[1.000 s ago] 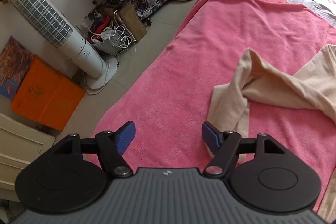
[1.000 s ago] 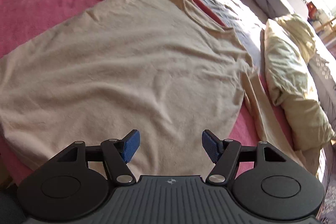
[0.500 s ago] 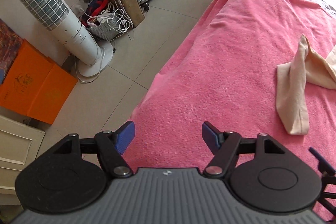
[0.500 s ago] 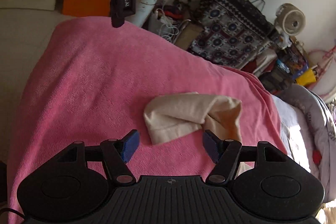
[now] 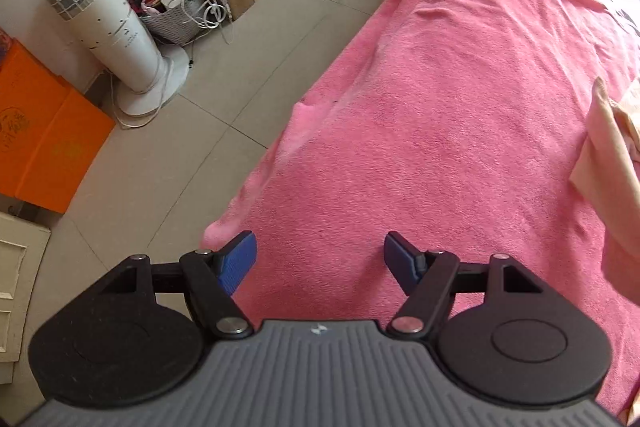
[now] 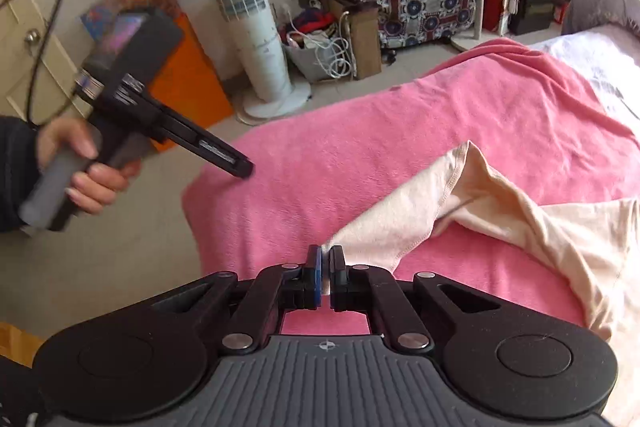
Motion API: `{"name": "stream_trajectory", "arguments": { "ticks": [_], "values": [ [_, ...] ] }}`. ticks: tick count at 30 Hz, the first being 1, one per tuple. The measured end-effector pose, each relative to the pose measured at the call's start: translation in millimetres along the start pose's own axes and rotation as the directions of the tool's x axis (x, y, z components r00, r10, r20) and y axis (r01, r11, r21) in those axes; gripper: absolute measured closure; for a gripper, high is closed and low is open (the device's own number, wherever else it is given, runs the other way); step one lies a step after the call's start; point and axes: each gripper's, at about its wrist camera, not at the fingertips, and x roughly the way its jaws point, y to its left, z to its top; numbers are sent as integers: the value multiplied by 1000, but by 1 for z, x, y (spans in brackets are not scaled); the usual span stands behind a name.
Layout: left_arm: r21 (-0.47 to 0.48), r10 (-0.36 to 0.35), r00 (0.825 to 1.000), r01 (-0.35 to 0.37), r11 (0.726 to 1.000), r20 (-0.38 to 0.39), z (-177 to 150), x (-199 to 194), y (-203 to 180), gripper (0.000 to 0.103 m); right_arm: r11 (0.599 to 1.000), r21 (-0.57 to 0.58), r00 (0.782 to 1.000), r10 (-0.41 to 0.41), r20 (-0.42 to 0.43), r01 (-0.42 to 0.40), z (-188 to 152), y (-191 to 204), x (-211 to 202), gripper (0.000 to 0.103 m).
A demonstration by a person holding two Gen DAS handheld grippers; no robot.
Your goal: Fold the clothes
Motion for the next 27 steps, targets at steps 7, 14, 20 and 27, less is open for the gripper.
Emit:
{"name": "stream_trajectory", "arguments": {
  "ticks": [7,14,20,27],
  "values": [
    [76,-226,973,228,971,-39,5,-3,-39,30,994,70,995,-78,-53,82,-20,-8,6,97],
    [52,-497,839,519,853,-222,10,14,-97,27,983,181,998,-28,-63,39,-49,-9,-25,97],
    [145,-344,916,376,915,-206,2,19,-140,27,961,187,974,-182,-136,206,-75,-16,-37,93],
    [316,-192,978,207,926,-78,-8,-4,-167,81,923,272,962,-251,-110,272,-81,-47,-39,77]
  ]
}}
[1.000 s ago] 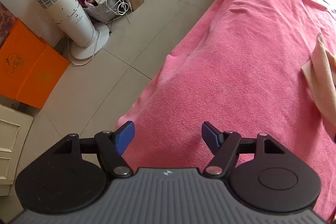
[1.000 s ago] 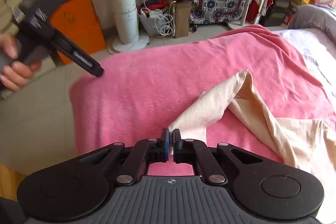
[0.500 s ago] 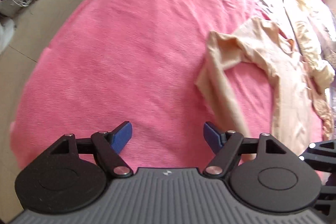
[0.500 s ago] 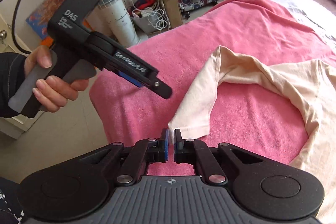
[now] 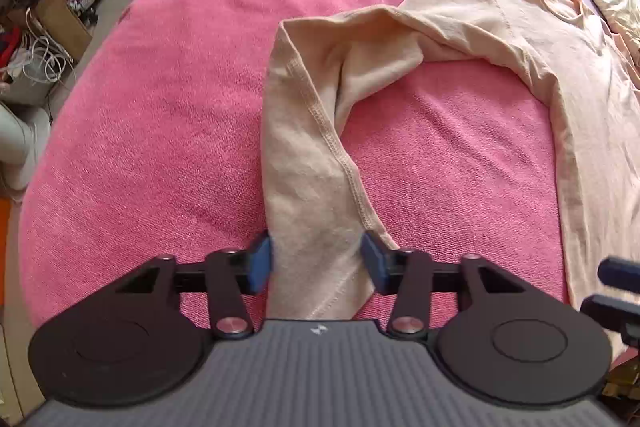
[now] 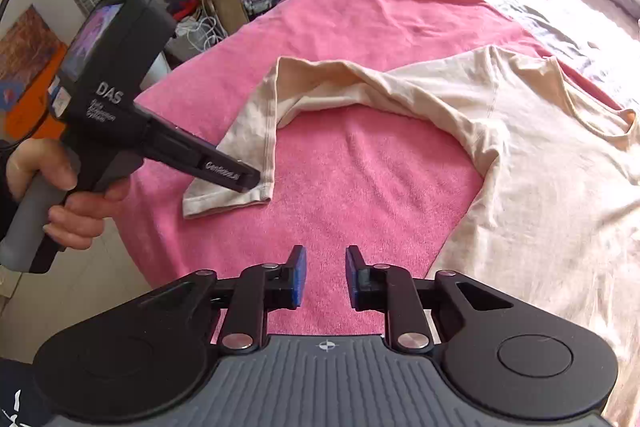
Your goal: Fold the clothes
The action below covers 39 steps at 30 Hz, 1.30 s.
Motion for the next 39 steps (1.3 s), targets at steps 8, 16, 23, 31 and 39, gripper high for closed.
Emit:
{"name": "stream_trajectory", "arguments": {
  "ticks": [8,16,23,31,39],
  "values": [
    [-81,-23,995,31,996,97,13,-46,53,96,920,-362,983,-102,150,151,-2,29,7,45],
    [-79,-18,972,38,996,235,38,-83,90,96,236,-817,823,102,559,526,-22,95,74,16],
    [-124,35,978,-9,992,206,30,-76,108,94,-10,-902,883,205,421,432,-23,113,125,28],
    [-200,72,989,-46,979,126,-3,-63,139,94,359,-910,946,163,280,208,20,113,95,93],
    [-97,83,987,-69,993,140,-9,-62,126,78,856,-498,940,41,340,143,101,44,12,93]
  ]
}}
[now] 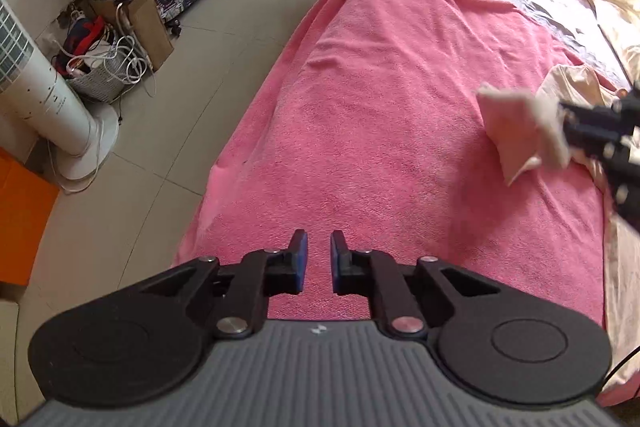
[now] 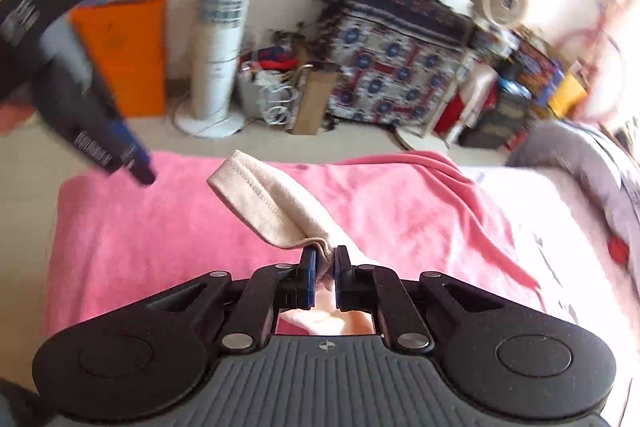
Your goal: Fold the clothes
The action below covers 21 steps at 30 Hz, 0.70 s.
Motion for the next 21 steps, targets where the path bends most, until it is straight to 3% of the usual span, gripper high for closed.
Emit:
{"name": "stream_trajectory", "arguments": {
  "ticks": [1,3,5,8,10,13,15,17,19,21],
  "values": [
    [35,-6,1000,6,999,8,1,0,-11,70,996,74,999,-42,1,42,3,-20,-9,93],
    [107,-20,999,17,994,25,2,-1,-33,68,971,202,991,-133,-4,131,6,-60,-29,93],
    [157,-53,998,49,986,26,5,0,-54,65,911,325,965,-261,-20,253,-2,-107,-55,93],
    [204,-106,994,100,974,18,9,3,-83,61,805,414,899,-430,-85,424,-25,-152,-98,93],
    [239,-129,992,122,963,13,12,5,-101,59,720,430,832,-526,-174,545,-56,-171,-130,93],
    [281,-146,989,141,949,-2,15,11,-124,59,617,423,747,-578,-330,664,-112,-183,-160,93],
    [303,-149,989,146,942,-15,17,15,-138,59,559,444,713,-555,-428,701,-149,-184,-172,93],
    [336,-144,989,143,931,-24,19,20,-153,59,521,458,694,-525,-493,720,-174,-179,-171,93],
    [376,-138,990,135,917,-20,20,23,-170,59,492,482,689,-506,-519,725,-190,-174,-165,93],
    [426,-132,991,116,897,7,20,24,-191,59,478,518,705,-498,-505,709,-195,-174,-159,93]
  ]
}}
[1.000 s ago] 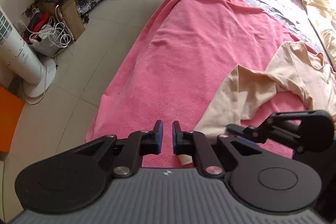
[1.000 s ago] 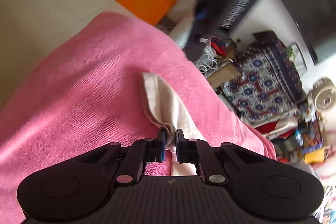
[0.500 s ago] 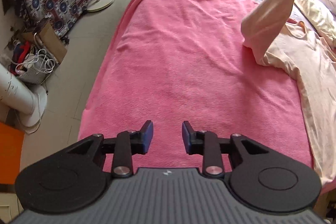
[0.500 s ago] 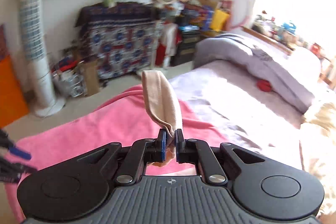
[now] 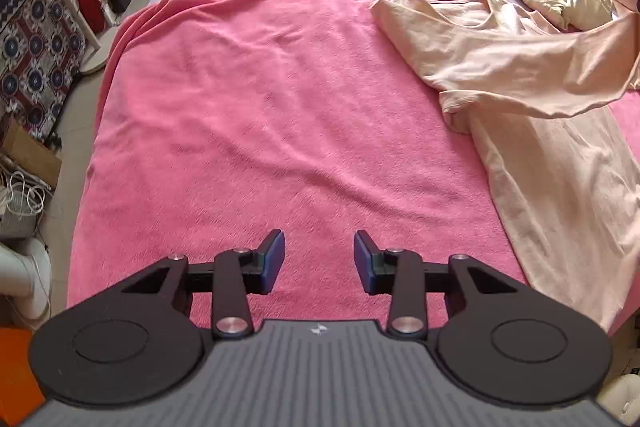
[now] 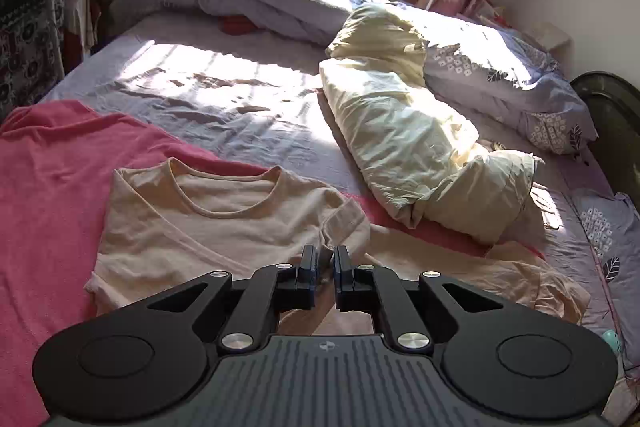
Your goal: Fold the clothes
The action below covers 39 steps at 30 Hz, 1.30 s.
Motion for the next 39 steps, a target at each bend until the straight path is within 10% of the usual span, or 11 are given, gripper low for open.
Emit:
{"name": "stream_trajectory", "arguments": {
  "ticks": [11,19,25,27,28,29,39],
  "values": [
    [332,7,982,-70,941,187,51,42,-130,41,992,10,960,120,255,-126,77,-36,-34,93],
    [257,45,993,-72,964,108,51,60,-121,41,942,-73,944,326,-44,-328,-12,3,43,58],
    [169,121,992,-123,978,20,34,65,-93,41,962,-70,958,254,-136,-266,-43,75,126,34],
    [160,139,990,-139,977,6,30,64,-89,41,967,-114,963,208,-169,-229,-49,88,146,49],
    [158,146,989,-145,977,3,29,64,-89,41,969,-81,962,216,-170,-232,-49,84,148,86],
    [160,148,989,-147,976,4,28,63,-90,41,971,-46,961,222,-167,-233,-48,80,149,96],
    [285,79,988,-114,952,129,50,68,-147,39,967,201,985,138,101,-156,-3,-25,65,97]
  ]
}}
